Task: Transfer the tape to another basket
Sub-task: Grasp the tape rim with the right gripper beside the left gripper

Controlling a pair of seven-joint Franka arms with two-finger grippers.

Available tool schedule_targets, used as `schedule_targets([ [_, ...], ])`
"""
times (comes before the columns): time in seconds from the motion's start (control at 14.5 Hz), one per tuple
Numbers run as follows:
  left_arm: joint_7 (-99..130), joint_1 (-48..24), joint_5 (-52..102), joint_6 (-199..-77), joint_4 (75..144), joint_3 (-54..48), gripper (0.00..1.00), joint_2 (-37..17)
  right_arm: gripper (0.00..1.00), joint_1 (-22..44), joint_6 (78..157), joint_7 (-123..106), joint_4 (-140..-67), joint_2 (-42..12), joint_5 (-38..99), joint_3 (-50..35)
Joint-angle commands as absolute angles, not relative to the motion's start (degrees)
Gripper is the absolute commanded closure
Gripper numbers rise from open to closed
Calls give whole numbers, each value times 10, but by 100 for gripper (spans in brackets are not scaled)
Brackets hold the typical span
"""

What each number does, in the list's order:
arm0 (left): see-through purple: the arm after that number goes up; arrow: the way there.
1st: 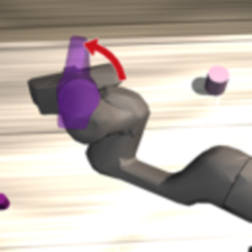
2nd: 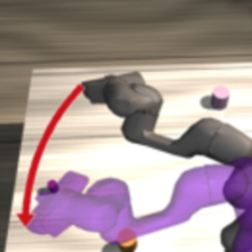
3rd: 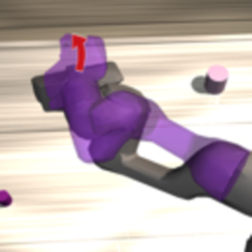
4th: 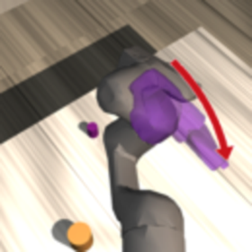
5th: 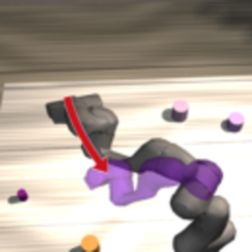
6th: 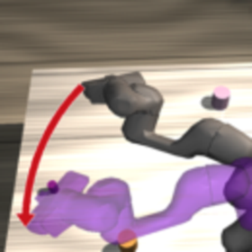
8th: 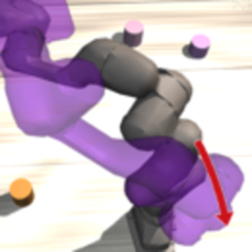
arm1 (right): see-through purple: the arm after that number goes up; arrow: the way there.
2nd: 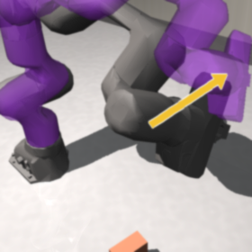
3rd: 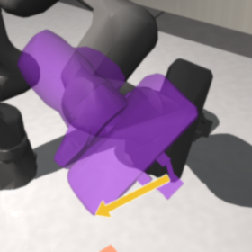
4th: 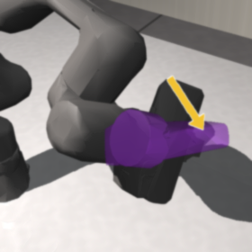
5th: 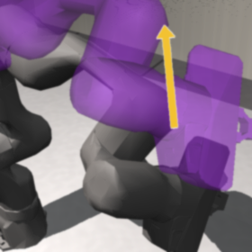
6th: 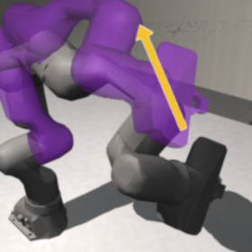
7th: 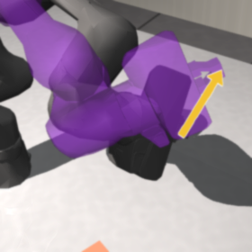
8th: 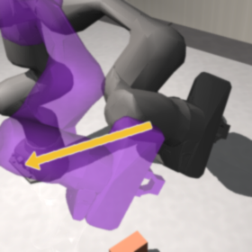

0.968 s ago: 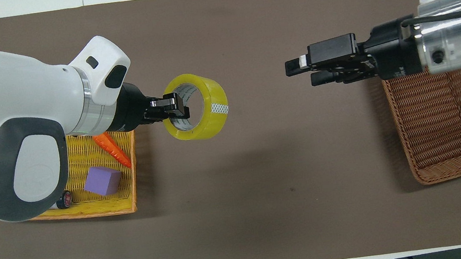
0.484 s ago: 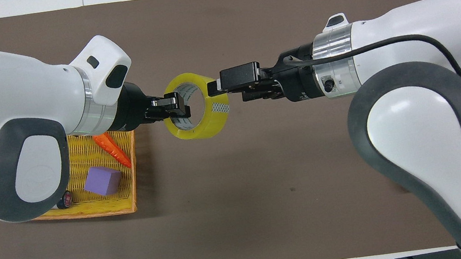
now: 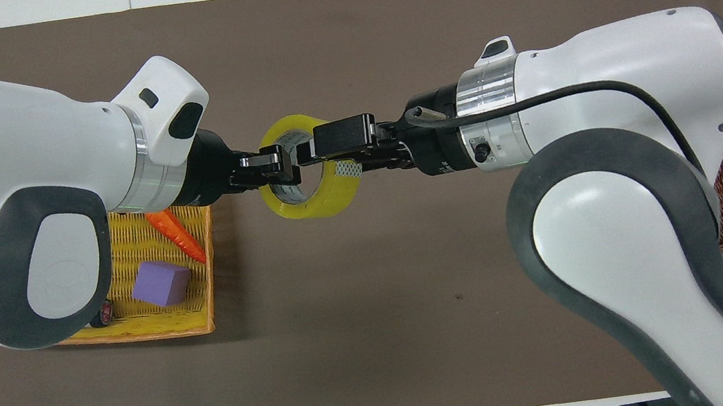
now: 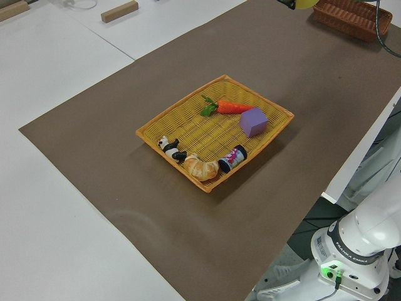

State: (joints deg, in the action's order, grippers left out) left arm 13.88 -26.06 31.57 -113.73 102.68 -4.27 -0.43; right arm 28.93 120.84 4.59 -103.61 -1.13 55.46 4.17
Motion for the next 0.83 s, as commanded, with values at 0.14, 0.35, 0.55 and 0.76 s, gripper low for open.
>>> schedule_targets([
  [0.14,137,-266,311,-1144,1018,-41,100,-5,10,285,1207,35,-1042,-8,558,43],
  [0.35,138,-267,311,-1146,1018,-41,100,-6,26,282,1203,30,-1042,-8,558,44],
  [0.55,141,-267,311,-1146,1018,-43,100,-6,59,280,1202,27,-1042,-8,558,44],
  [0.76,140,-267,310,-1145,1020,-43,100,-5,100,280,1202,29,-1042,-7,560,44],
])
